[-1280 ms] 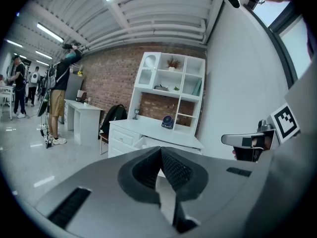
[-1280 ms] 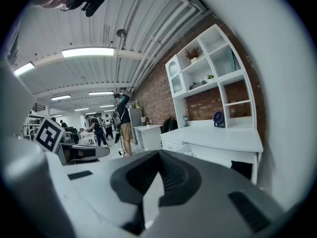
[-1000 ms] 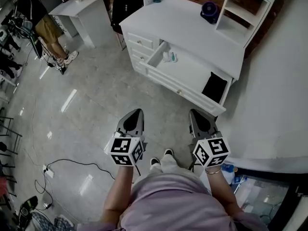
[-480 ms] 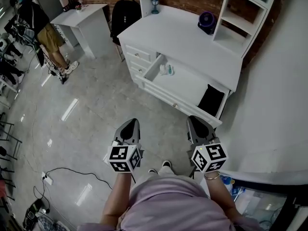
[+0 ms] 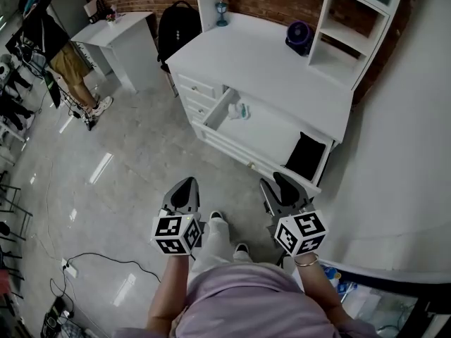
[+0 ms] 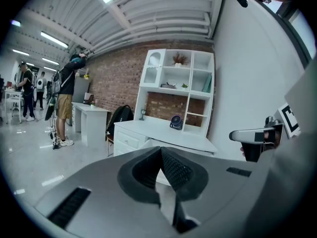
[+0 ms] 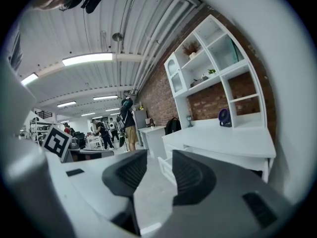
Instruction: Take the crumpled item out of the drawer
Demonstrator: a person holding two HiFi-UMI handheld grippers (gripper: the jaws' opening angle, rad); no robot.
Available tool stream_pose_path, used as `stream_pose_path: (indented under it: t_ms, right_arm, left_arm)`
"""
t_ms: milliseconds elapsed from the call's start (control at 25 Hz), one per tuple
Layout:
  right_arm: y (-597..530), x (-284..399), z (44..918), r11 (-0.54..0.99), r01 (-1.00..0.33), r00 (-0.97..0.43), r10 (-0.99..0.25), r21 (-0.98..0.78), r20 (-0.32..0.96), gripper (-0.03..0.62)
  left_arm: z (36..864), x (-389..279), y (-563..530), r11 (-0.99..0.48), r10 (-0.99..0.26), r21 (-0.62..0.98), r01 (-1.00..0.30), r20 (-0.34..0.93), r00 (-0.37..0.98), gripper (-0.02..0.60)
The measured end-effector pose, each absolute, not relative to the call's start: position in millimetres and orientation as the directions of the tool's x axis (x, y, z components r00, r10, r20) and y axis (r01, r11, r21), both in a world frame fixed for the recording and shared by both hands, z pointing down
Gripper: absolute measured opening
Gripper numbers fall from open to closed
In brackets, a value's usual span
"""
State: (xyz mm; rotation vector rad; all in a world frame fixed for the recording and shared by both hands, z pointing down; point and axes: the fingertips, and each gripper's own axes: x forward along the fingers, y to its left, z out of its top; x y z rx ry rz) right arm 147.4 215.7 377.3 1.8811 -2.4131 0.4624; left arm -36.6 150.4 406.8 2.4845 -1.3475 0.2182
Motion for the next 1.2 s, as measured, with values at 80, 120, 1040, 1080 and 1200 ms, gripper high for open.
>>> stream_pose_path:
  t_ms: [80,120,1040,1080,1200]
  right_arm:
    - [205.4,151.1,380.4,0.211,-0.955,-0.257,-0.94,-0.207,0.225,0.156]
    - [199.1,152.2,381.9,0.208,-0.956,-0.254,-0.94,-0.208,0.227,0.156]
    - [-49.0,146.4,403.9,0.106,-0.984,-0.145,-0.942,-0.14,0.303,0.179]
    - [-55.5,144.8,405.3,0.107,-0.985,-0.144,-0.94,-0.134,0.308,0.184]
    - [-70.6,139.9,411.0,0.115,-0.987,-0.147,-0.933,-0.113,0.327,0.196]
  left_arm:
    - [407.1,-33.2,137.9,-0.511,-0.792,0.191,-0.838,0.273,0.546,0.0]
    - [407.4,-32.3,130.8,-0.512,-0.793,0.19,-0.838,0.272,0.546,0.0]
    - [415.9,-55.1,-110.2,-0.568,-0.744,0.251,-0.784,0.249,0.62,0.0]
    - [416.6,-55.2,-116.2,-0.573,-0.739,0.255,-0.779,0.249,0.626,0.0]
    - [418.1,-56.7,-129.7,-0.586,-0.728,0.259,-0.768,0.247,0.639,0.0]
